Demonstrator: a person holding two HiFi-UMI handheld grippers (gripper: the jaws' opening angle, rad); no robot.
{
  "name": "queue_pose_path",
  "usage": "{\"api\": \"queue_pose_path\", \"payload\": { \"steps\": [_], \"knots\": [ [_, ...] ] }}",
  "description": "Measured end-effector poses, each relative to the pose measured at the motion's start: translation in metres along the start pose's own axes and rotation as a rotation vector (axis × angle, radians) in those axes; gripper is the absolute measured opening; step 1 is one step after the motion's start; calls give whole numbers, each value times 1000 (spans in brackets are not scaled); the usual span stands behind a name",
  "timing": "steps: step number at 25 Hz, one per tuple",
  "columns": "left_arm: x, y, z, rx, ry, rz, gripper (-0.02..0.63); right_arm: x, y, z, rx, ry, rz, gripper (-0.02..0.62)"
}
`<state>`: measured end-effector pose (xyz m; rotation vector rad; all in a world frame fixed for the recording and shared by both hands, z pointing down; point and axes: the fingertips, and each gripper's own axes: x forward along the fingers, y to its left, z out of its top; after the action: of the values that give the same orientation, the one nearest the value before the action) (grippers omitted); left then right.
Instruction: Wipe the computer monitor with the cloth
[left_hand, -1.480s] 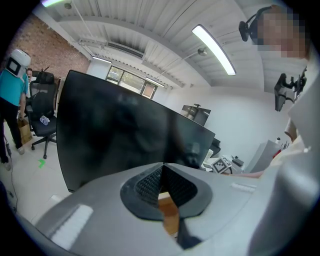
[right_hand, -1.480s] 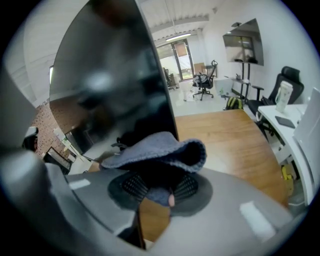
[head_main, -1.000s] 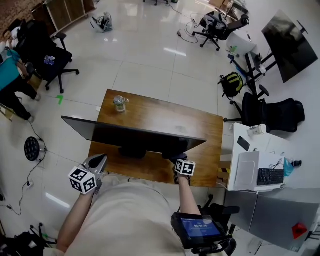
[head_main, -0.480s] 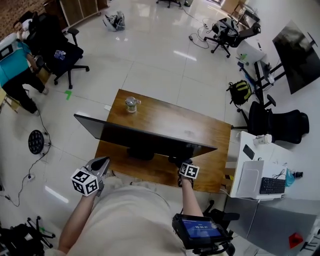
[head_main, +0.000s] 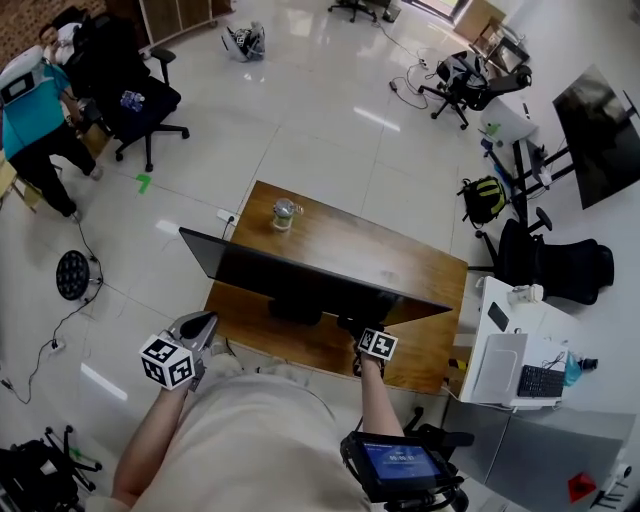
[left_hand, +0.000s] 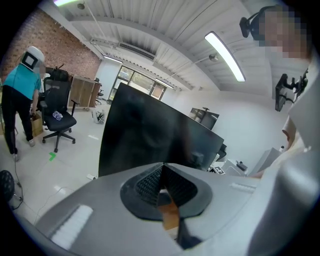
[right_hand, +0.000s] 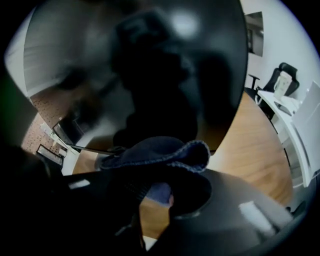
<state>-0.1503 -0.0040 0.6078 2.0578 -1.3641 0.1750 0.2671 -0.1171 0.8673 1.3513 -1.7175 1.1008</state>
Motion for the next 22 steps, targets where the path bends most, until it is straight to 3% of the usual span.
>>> {"api": "queue_pose_path", "payload": {
  "steps": [22],
  "knots": [
    [-64,79,-4,-68,-42,27,-8,26,122,-6,-99,43,48,97]
  ]
}}
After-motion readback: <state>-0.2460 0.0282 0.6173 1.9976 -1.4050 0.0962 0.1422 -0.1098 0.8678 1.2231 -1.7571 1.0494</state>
